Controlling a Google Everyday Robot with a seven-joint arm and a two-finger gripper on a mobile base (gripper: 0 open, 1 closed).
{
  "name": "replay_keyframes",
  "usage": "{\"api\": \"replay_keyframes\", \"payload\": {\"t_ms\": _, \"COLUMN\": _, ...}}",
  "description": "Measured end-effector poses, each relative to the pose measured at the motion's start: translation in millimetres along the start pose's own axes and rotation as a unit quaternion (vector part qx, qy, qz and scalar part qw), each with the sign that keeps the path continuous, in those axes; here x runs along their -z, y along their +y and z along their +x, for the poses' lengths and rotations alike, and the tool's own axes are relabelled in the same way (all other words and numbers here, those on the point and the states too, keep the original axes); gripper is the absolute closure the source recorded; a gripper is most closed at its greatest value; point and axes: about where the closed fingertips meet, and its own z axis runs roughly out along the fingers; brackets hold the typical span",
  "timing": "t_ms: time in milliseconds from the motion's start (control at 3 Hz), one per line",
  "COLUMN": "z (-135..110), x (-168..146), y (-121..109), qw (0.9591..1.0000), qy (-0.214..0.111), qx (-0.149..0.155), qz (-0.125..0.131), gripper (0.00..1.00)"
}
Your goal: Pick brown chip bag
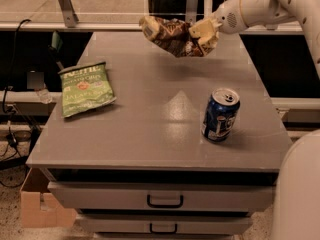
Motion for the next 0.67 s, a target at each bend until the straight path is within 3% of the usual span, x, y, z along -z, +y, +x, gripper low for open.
{"api": "replay_keyframes", "payload": {"t_ms": 333, "z": -49.7, "x": 16.6, "y": 19.9, "qw": 0.9976, "qy": -0.036, "qx": 0.055, "qz": -0.023, "gripper": 1.0}}
{"api": "replay_keyframes", "payload": {"t_ms": 667, "z": -53.5, "x": 20.3, "y": 18.3, "qw": 0.9973, "qy": -0.04, "qx": 0.058, "qz": -0.02, "gripper": 1.0}}
